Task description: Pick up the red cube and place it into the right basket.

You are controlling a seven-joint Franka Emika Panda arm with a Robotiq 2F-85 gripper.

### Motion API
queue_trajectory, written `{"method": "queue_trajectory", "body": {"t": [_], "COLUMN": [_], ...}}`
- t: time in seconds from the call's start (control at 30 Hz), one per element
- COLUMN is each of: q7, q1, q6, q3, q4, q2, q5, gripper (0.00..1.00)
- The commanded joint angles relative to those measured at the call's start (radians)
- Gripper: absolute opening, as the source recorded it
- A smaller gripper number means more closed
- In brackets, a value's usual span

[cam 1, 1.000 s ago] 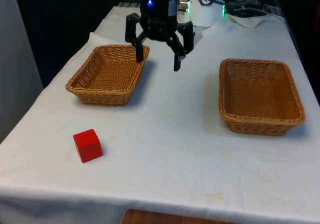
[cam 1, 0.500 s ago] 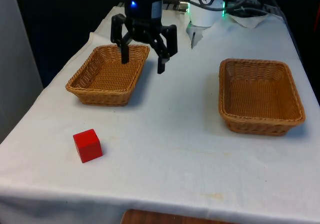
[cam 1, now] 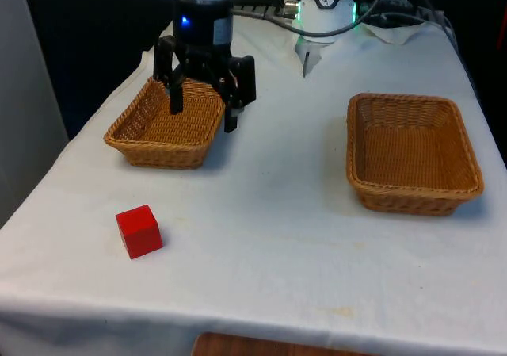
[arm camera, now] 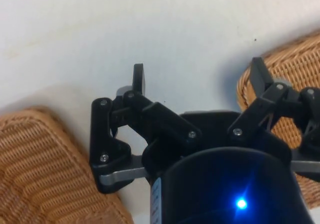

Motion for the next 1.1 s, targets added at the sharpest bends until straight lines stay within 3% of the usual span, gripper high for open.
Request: {"method": "queue_trajectory", "body": {"t": [0.0, 0.07, 0.1, 0.13, 0.17, 0.37, 0.4, 0.43, 0.6, 0.63, 0.67, 0.87, 0.9, 0.93, 1.07], "q7": [-0.007, -0.009, -0.004, -0.010, -0.018, -0.035, -0.033, -0.037, -0.049, -0.047, -0.051, -0.065, -0.065, -0.065, -0.062], "q1": [-0.016, -0.017, -0.004, -0.007, -0.023, -0.037, -0.024, -0.039, -0.049, -0.037, -0.051, -0.055, -0.047, -0.056, -0.060], "q6": [-0.005, -0.005, 0.000, 0.000, -0.006, -0.004, 0.000, -0.004, 0.001, 0.001, 0.002, 0.017, 0.016, 0.021, 0.037], "q3": [0.006, 0.002, -0.006, -0.013, -0.006, -0.024, -0.036, -0.027, -0.045, -0.056, -0.049, -0.068, -0.075, -0.069, -0.070], "q4": [0.024, 0.033, 0.016, 0.034, 0.059, 0.119, 0.104, 0.127, 0.169, 0.159, 0.174, 0.196, 0.185, 0.197, 0.208], "q2": [0.020, 0.029, 0.018, 0.037, 0.058, 0.126, 0.117, 0.136, 0.189, 0.184, 0.197, 0.242, 0.236, 0.247, 0.269], "q5": [0.017, 0.025, 0.016, 0.034, 0.052, 0.120, 0.114, 0.131, 0.195, 0.191, 0.206, 0.267, 0.265, 0.273, 0.285], "gripper": [1.00, 1.00, 1.00, 1.00, 1.00, 1.00, 1.00, 1.00, 1.00, 1.00, 1.00, 1.00, 1.00, 1.00, 1.00]}}
